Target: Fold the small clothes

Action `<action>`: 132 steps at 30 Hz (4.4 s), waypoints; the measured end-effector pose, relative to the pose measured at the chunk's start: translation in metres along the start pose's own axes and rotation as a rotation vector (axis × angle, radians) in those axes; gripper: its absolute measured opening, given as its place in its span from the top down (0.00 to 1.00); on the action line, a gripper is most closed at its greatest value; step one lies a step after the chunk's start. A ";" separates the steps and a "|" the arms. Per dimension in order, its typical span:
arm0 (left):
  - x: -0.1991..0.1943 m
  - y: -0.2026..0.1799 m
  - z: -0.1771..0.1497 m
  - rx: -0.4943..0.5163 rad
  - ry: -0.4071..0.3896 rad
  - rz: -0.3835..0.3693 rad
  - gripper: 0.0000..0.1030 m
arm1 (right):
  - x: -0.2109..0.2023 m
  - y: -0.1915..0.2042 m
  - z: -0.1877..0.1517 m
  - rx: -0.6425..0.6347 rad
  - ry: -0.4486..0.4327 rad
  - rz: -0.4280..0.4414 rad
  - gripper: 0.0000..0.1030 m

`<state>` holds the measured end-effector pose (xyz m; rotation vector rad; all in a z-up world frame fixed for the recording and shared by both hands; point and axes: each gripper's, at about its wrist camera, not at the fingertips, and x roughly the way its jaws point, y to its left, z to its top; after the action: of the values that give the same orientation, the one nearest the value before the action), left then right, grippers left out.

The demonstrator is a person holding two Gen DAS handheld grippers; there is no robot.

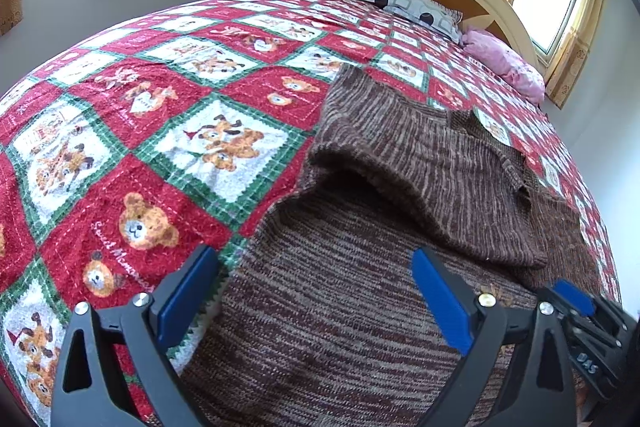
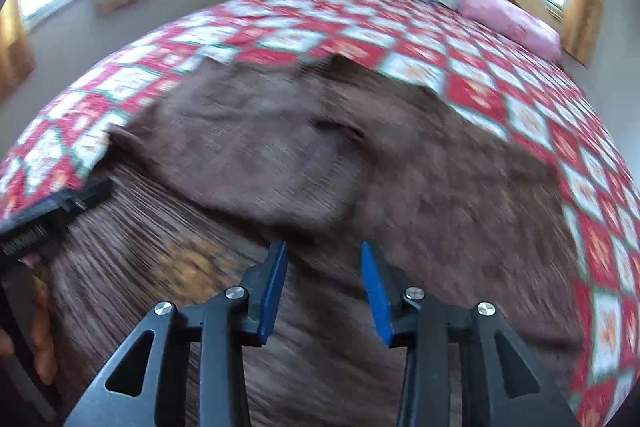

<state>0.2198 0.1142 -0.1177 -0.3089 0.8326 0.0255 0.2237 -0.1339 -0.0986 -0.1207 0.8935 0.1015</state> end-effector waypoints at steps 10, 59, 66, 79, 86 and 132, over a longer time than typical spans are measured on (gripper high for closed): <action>-0.003 -0.001 -0.002 0.002 -0.005 0.009 0.03 | -0.030 -0.011 0.047 0.053 -0.186 0.149 0.61; -0.142 -0.020 -0.066 0.316 -0.114 -0.151 0.00 | -0.231 0.008 -0.108 0.153 -0.380 -0.398 0.39; -0.171 -0.026 -0.072 0.351 -0.157 -0.192 0.00 | -0.274 0.012 -0.130 0.180 -0.492 -0.410 0.39; -0.209 -0.045 -0.077 0.397 -0.219 -0.262 0.00 | -0.316 -0.010 -0.135 0.346 -0.505 -0.316 0.39; -0.214 -0.041 -0.075 0.383 -0.230 -0.271 0.00 | -0.323 -0.008 -0.140 0.350 -0.516 -0.340 0.39; -0.231 -0.048 -0.073 0.449 -0.288 -0.001 0.00 | -0.344 -0.019 -0.177 0.239 -0.338 -0.259 0.39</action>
<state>0.0174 0.0701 0.0177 0.1169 0.5324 -0.1152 -0.1245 -0.1916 0.0615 0.0052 0.5405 -0.2213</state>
